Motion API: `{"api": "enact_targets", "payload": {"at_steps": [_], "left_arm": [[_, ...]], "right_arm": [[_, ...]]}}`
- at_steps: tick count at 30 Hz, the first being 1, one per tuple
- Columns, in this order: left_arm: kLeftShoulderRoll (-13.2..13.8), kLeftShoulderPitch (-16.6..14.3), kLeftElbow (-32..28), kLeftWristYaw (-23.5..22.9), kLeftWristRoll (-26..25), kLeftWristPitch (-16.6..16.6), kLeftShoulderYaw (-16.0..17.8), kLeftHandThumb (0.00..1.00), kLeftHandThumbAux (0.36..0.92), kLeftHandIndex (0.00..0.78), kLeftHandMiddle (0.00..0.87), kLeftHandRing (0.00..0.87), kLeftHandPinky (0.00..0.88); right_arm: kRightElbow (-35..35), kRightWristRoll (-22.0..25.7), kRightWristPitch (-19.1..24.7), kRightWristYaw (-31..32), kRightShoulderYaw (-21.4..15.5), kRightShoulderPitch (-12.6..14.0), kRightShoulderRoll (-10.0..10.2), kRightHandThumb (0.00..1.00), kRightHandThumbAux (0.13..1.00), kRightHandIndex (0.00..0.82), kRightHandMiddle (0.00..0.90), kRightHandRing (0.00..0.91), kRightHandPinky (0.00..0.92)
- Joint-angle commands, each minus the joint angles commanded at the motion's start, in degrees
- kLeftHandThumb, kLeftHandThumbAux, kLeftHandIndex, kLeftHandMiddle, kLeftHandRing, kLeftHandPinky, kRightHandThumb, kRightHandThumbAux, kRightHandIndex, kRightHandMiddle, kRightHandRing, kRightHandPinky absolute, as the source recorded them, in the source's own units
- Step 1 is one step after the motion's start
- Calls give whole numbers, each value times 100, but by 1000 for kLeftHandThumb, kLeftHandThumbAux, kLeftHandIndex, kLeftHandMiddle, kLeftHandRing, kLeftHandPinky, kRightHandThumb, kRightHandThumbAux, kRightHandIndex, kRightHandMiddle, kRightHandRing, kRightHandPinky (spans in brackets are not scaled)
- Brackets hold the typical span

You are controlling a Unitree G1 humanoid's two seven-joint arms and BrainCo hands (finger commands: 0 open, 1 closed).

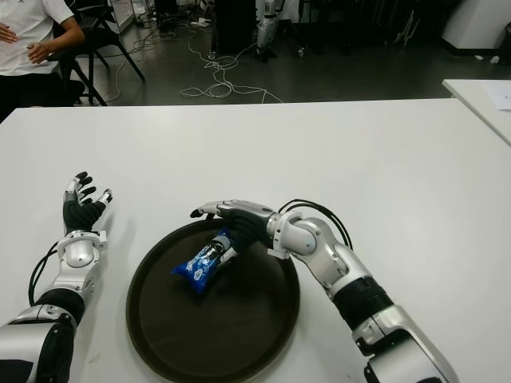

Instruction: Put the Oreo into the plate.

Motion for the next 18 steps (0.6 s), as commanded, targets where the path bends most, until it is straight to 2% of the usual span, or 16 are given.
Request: {"api": "enact_targets", "payload": {"at_steps": [3,11,14,18], "left_arm": [[6,-7,5,-45,-25,26,18,152,786,161,170,165,146],[22,3,1,-123,-31,-6,24,120,786,157,166,159,133],[17,10,-4,-138,-36,-53,31,153,792,175,180,168,138],[14,6,-3,-107,-13,-46,19,145,784,176,184,171,140]], "right_arm": [[-8,13,14,-23,-13,-4,5,0,786,160,188,182,153],[187,44,-312,-183,-23,-41,9,0,767,190,214,206,185],[306,84,-425,-222,-45,-57,14,0,762,203,224,215,196],[384,37,-455,-288,-51,-81,13,0,756,206,225,217,196]]}}
